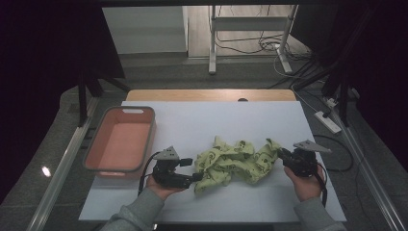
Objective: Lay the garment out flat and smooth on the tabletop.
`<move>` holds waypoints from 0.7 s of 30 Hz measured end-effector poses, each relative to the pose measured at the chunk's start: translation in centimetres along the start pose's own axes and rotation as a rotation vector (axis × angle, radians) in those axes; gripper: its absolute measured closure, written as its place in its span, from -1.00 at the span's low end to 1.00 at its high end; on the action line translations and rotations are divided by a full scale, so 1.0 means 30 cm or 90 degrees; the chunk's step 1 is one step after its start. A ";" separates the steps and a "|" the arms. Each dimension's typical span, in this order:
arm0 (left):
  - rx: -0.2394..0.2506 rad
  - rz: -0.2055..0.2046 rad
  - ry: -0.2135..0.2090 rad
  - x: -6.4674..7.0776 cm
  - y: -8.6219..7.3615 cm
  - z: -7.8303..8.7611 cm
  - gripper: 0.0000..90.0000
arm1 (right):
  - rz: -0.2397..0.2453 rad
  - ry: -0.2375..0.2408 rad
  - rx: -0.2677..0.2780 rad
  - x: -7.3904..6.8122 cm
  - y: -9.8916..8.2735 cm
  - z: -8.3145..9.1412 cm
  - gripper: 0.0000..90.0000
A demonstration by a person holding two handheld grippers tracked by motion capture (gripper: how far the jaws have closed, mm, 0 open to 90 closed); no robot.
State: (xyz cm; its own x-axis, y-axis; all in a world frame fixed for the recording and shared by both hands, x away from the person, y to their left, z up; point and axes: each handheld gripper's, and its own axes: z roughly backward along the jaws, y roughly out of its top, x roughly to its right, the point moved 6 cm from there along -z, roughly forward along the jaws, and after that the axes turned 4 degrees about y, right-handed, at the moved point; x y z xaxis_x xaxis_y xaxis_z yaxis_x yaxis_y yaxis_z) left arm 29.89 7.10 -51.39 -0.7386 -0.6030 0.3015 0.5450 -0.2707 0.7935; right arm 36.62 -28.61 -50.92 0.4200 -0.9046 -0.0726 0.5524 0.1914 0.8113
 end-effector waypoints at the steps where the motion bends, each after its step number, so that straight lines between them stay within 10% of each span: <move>1: 0.001 0.001 0.000 -0.001 0.001 0.001 -0.47 | -0.005 -0.007 -0.009 0.010 -0.010 0.001 0.77; 6: 0.006 0.004 0.002 -0.006 0.003 0.008 -0.47 | -0.021 -0.021 -0.057 0.032 -0.063 -0.014 0.72; 11: 0.003 0.002 0.001 -0.008 0.002 0.007 -0.47 | -0.036 -0.022 -0.012 0.024 -0.023 0.005 0.21; 21: 0.004 0.003 0.004 -0.009 0.002 0.011 -0.47 | 0.032 0.050 0.021 -0.083 0.035 -0.011 -0.11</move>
State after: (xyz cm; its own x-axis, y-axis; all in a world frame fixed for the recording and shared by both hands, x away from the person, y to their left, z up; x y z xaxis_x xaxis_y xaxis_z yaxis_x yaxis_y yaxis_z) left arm 29.99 7.49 -51.25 -0.7336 -0.6089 0.3017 0.5457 -0.2632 0.7956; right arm 36.40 -26.02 -50.07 0.5024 -0.8613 -0.0761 0.5059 0.2214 0.8337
